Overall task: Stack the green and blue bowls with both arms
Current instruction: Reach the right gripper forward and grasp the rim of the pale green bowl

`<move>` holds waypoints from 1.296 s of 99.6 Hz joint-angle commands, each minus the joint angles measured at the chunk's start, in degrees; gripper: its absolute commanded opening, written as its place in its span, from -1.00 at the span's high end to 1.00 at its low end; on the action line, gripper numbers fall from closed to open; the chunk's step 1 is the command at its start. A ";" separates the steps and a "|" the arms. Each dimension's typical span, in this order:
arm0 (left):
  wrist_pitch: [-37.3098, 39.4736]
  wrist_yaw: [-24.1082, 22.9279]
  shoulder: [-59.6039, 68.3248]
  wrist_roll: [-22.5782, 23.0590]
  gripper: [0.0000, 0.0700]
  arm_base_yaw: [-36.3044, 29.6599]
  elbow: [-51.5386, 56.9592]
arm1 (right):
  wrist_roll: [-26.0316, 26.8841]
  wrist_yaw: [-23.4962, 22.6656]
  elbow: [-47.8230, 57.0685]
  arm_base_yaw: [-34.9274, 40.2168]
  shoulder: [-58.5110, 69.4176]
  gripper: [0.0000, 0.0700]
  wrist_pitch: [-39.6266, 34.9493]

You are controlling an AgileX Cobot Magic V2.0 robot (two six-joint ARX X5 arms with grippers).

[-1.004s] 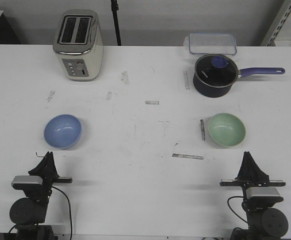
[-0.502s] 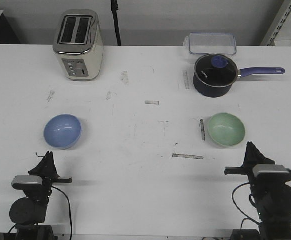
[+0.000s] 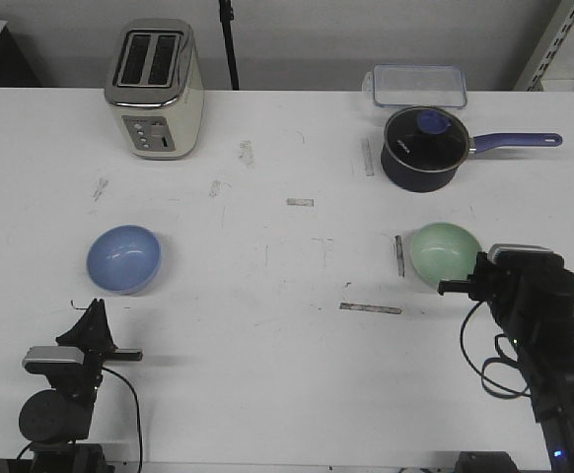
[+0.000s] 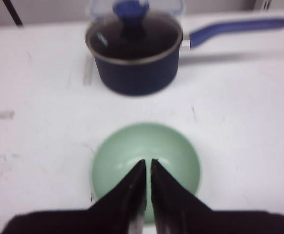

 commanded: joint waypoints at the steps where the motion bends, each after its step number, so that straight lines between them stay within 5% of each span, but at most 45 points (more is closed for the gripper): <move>1: 0.61 0.07 -0.11 0.11 0.99 0.04 -1.25 | 0.57 0.11 3.74 -0.11 4.26 0.97 -2.99; 53: 0.61 0.09 -0.11 0.11 0.99 0.04 -1.25 | 0.50 -0.61 23.28 -10.58 33.70 0.93 -18.23; 73: 0.61 0.07 -0.11 0.11 0.99 0.04 -1.25 | 0.24 -7.39 23.91 -14.08 39.15 0.02 -19.45; 88: 0.61 0.07 -0.11 0.09 0.99 0.04 -1.25 | 0.13 -9.27 23.89 -15.67 39.78 -0.04 -19.56; 89: 0.61 0.09 -0.11 0.09 0.99 0.04 -1.25 | 0.11 -9.92 23.89 -16.20 39.78 -0.36 -20.15; 95: 0.61 0.09 -0.11 0.11 0.99 0.04 -1.25 | -0.02 -11.02 23.85 -16.24 39.89 -0.57 -20.26; 129: 0.61 0.07 -0.11 0.11 0.99 0.04 -1.25 | -1.20 -12.35 23.50 -16.50 40.98 -0.62 -19.45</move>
